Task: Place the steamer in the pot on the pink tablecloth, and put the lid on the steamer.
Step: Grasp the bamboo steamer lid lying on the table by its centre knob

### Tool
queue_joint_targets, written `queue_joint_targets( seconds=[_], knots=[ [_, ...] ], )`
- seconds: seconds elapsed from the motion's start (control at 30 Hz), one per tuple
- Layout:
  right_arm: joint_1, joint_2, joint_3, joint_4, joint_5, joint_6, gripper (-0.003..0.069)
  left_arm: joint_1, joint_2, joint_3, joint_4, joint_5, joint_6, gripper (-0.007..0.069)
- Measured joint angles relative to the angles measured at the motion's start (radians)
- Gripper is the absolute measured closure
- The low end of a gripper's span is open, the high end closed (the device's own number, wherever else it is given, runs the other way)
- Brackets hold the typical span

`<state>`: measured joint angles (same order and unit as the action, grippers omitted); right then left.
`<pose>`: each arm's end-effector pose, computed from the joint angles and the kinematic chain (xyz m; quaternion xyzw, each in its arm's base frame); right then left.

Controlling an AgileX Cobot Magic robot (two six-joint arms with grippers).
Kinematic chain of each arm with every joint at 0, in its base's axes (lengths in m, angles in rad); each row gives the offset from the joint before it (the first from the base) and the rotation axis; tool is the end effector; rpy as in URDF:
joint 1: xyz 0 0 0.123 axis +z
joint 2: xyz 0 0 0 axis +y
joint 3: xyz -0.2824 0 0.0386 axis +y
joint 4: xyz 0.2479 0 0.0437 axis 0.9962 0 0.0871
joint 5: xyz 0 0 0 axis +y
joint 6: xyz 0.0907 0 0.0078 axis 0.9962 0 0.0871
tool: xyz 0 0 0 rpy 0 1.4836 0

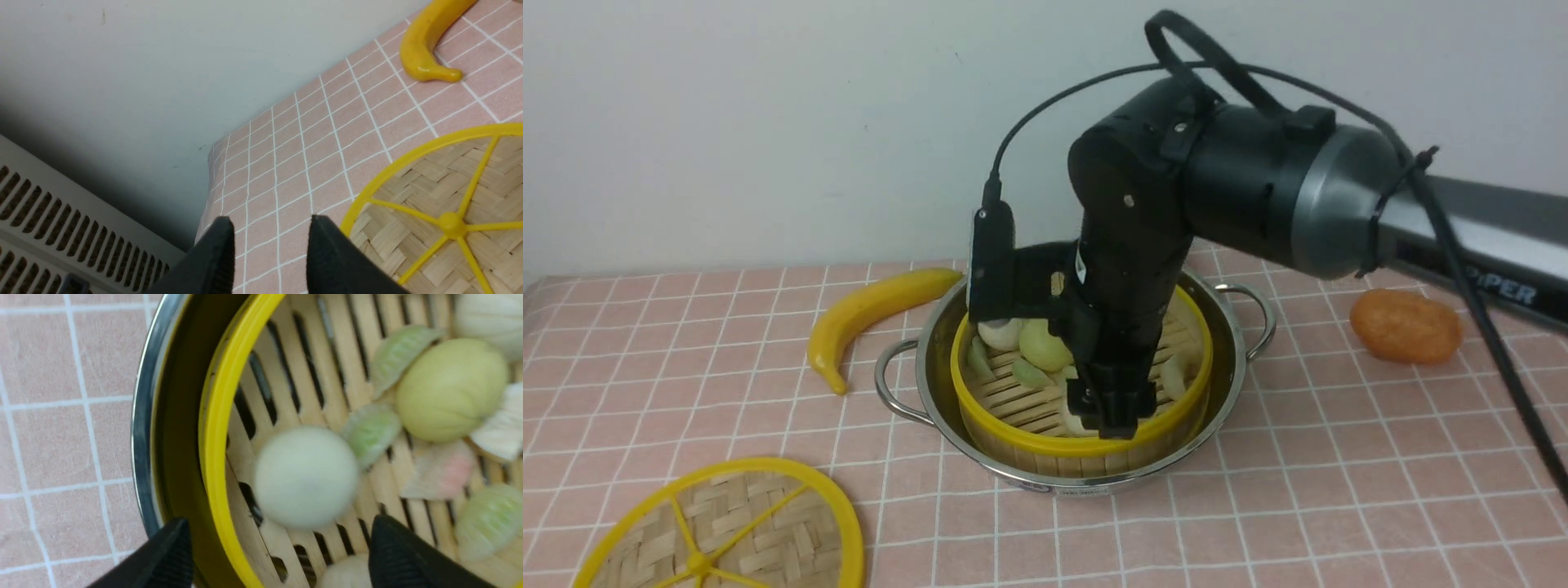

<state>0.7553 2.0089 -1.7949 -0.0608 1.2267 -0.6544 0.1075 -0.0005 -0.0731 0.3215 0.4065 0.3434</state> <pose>0.3136 0.2881 0.2636 -0.6492 0.7523 -0.0241 0.1097 0.0481 0.0167 0.2028 0.1680 0.7638 0.2725 0.5605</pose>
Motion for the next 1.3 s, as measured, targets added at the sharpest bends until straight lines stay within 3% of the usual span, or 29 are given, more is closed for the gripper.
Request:
queue_joint_targets(
  seconds=[0.07,0.23,0.33,0.47,0.73,0.93,1.07,1.13,1.27,1.3],
  knots=[
    [0.000,-0.041,0.000,-0.001,0.001,0.078,0.0166,0.000,0.000,0.000,0.000,0.000,0.000,0.0382],
    [-0.001,-0.218,0.000,-0.045,0.004,0.296,0.0571,0.000,0.000,0.000,0.000,0.000,0.000,0.0382],
    [-0.002,-0.308,0.000,-0.060,0.004,0.388,0.0662,0.000,0.000,0.000,0.000,0.000,0.000,0.0382],
    [-0.005,-0.452,-0.001,-0.010,0.006,0.634,0.0673,0.000,0.000,0.000,0.000,0.000,0.000,0.0382],
    [-0.005,-0.543,-0.001,0.094,-0.019,0.831,0.0665,0.000,0.000,0.000,0.000,0.000,0.000,0.0382],
    [-0.005,-0.569,0.036,0.089,-0.011,0.770,0.0659,0.000,0.000,0.000,0.000,0.000,0.000,0.0382],
    [-0.015,-0.652,0.190,0.046,-0.015,0.706,0.0652,0.000,0.000,0.000,0.000,0.000,0.000,0.0382],
    [-0.033,-0.725,0.332,0.039,-0.049,0.705,0.0650,0.000,0.000,0.000,0.000,0.000,0.000,0.0382],
    [-0.157,-1.025,0.785,0.039,-0.310,0.746,0.0643,0.000,0.000,0.000,0.000,0.000,0.000,0.0382],
    [-0.165,-1.038,0.803,0.039,-0.338,0.751,0.0643,0.000,0.000,0.000,0.000,0.000,0.000,0.0382]
  ],
)
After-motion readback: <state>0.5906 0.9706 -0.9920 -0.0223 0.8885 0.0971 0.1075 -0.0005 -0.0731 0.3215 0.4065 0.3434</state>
